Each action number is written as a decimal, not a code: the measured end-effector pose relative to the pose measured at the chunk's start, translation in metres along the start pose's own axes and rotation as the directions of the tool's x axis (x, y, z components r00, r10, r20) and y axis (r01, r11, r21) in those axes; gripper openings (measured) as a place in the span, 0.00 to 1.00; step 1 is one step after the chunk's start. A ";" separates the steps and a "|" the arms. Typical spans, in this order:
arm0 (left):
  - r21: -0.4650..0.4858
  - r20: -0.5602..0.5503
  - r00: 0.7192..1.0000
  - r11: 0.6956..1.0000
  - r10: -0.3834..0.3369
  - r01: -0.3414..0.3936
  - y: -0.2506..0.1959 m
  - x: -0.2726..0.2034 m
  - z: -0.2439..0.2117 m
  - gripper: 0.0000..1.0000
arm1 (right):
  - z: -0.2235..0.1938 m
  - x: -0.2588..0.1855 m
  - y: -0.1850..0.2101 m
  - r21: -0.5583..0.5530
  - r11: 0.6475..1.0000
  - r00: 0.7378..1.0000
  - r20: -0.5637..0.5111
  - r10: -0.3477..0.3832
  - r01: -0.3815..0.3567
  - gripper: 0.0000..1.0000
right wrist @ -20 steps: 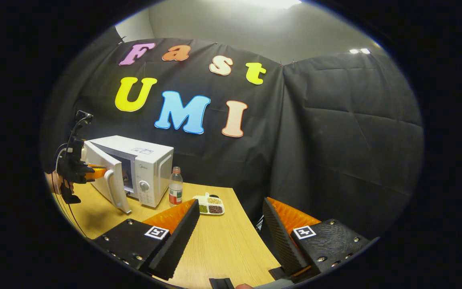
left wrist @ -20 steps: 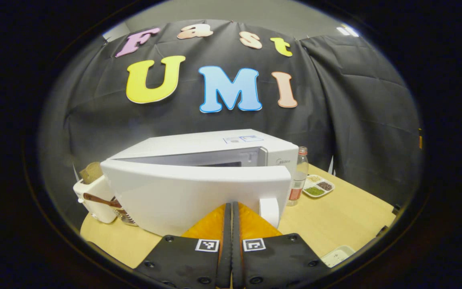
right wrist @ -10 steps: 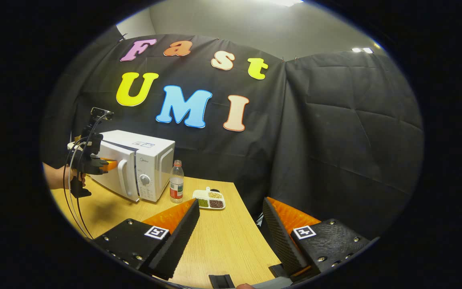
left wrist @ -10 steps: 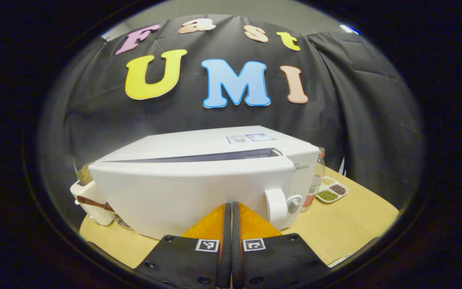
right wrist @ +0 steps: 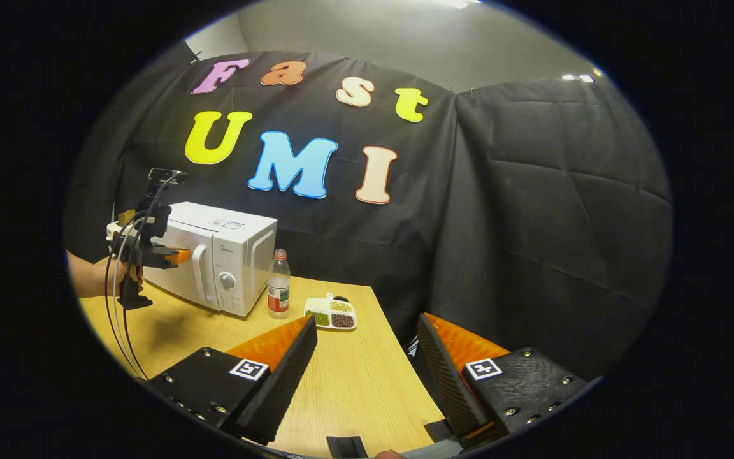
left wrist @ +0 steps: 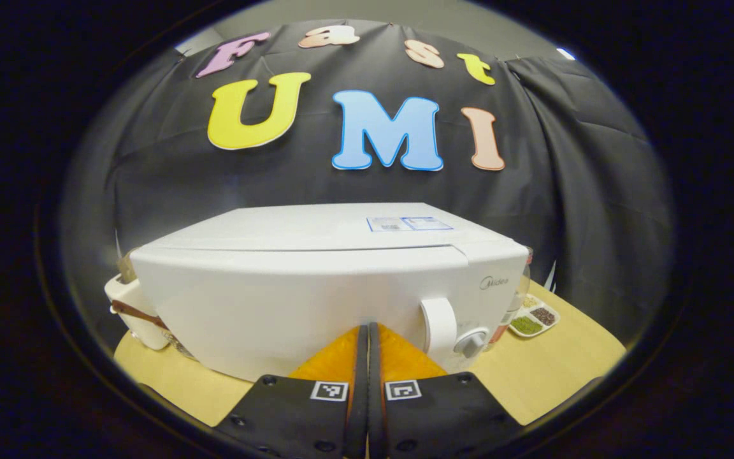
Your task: Open the microwave oven with the left hand, put the food in, and close the microwave oven.
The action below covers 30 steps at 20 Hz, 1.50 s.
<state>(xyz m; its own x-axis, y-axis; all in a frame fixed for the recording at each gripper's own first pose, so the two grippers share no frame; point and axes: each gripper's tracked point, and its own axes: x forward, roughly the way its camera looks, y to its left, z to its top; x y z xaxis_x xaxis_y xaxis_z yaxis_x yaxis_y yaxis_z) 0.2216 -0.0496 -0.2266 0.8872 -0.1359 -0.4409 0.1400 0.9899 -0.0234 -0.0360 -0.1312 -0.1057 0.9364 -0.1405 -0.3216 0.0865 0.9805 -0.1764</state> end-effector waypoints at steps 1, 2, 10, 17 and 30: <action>-0.003 0.009 1.000 1.000 0.004 -0.004 -0.004 0.002 -0.001 0.07 | -0.001 0.003 0.002 0.002 1.000 1.000 -0.003 0.009 -0.009 0.97; 0.004 0.014 1.000 1.000 0.007 -0.007 -0.005 0.004 0.001 0.08 | 0.001 0.005 0.005 0.012 1.000 1.000 0.001 0.017 -0.017 0.97; 0.018 0.177 0.984 1.000 -0.023 0.020 -0.010 -0.090 0.061 0.07 | 0.028 0.024 0.042 0.075 0.989 0.990 0.061 0.127 -0.131 0.97; -0.005 0.304 0.952 0.999 0.041 -0.041 0.026 -0.205 0.095 0.07 | 0.050 0.041 0.083 0.115 0.968 0.969 0.129 0.209 -0.224 0.97; -0.054 0.402 0.912 0.997 0.079 -0.063 0.041 -0.316 0.102 0.95 | 0.106 0.031 0.133 0.126 0.933 0.916 0.273 0.292 -0.336 0.97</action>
<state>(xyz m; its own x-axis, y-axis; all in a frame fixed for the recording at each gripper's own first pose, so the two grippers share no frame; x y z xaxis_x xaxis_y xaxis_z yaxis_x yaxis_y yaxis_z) -0.0080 0.0294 0.0037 0.9971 -0.0619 -0.0435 0.0600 0.9972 -0.0437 0.0409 0.0095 -0.0407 0.9764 0.1956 -0.0920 -0.1905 0.9798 0.0608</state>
